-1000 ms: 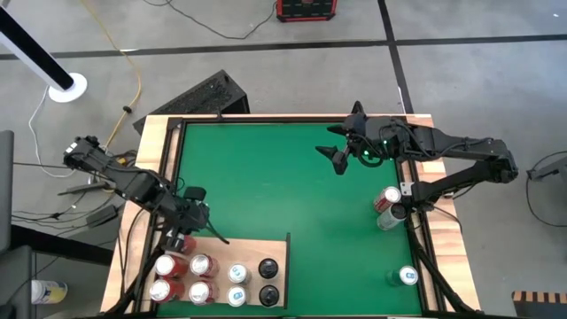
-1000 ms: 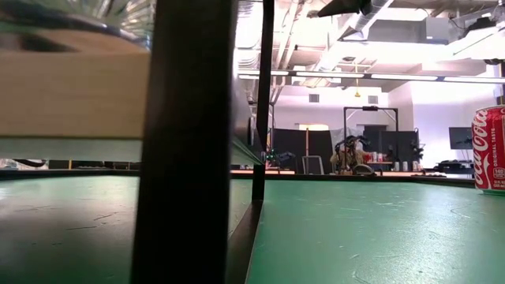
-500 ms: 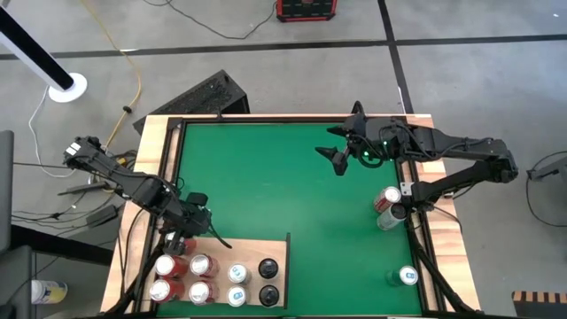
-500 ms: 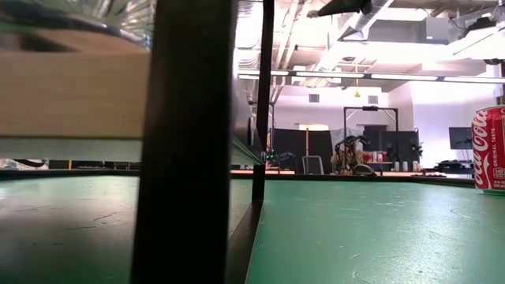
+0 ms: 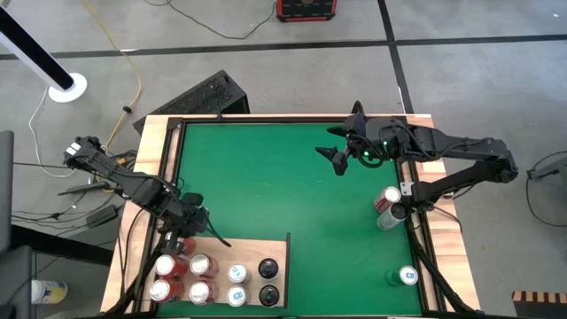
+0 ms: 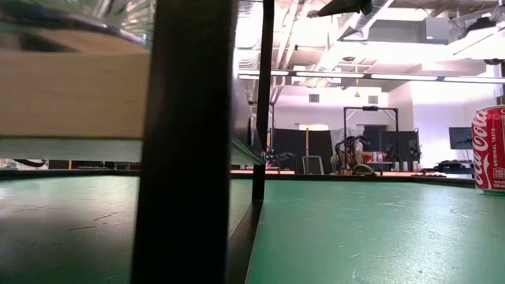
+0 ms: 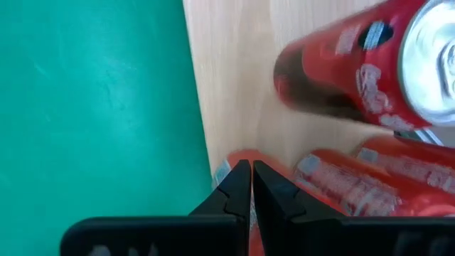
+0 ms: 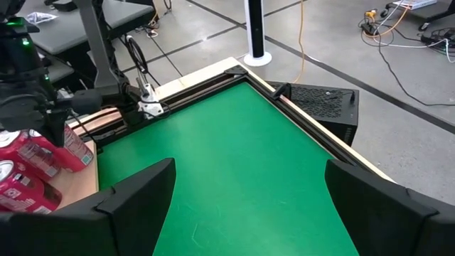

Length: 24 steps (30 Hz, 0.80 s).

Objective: Place canned beverage on shelf
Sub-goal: Put the orange soda can on the shelf aligned with the other orange can

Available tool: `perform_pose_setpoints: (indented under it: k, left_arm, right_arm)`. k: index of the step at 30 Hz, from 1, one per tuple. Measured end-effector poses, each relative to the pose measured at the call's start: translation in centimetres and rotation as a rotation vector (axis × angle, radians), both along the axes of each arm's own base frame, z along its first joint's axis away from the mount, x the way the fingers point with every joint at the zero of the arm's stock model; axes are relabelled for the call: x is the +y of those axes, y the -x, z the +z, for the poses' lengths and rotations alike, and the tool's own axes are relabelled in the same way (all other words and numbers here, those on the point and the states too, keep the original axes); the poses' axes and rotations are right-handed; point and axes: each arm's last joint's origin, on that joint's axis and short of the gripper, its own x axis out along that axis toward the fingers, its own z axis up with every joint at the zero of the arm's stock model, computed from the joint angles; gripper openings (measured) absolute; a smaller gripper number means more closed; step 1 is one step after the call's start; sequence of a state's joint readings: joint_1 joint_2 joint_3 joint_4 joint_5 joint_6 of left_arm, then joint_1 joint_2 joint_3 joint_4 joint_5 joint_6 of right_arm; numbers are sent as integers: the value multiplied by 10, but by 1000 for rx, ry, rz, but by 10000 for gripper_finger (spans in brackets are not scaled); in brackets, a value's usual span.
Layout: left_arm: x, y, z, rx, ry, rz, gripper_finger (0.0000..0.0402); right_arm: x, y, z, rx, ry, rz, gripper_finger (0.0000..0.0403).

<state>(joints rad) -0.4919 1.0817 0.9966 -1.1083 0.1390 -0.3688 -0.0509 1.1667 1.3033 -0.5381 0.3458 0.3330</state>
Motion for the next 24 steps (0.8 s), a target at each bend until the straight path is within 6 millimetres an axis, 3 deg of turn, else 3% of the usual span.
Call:
perform_pose_setpoints:
  k: [17, 24]
  left_arm:
    - [1, 4, -1, 48, 5, -23, 0]
    - [5, 0, 16, -118, -145, -59, 0]
  right_arm:
    - [0, 0, 0, 0, 0, -2, 384]
    - [5, -1, 0, -14, -45, 34, 384]
